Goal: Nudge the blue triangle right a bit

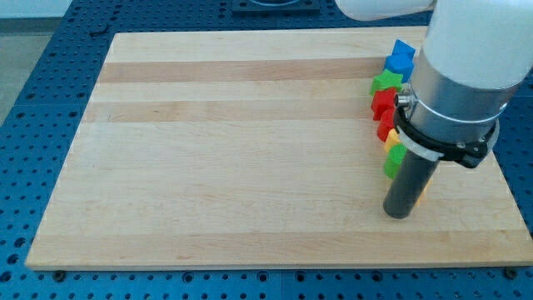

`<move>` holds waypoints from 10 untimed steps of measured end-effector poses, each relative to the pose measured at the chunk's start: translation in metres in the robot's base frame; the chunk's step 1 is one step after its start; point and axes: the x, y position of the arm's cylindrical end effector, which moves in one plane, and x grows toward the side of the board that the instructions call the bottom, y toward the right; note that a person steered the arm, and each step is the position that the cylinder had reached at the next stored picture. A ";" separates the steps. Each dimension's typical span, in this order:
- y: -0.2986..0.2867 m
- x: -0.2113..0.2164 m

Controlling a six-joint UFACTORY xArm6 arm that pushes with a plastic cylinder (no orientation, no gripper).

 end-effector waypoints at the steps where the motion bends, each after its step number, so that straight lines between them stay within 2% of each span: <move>1: 0.000 0.004; 3: -0.011 0.038; 7: -0.042 0.037; 10: -0.049 -0.109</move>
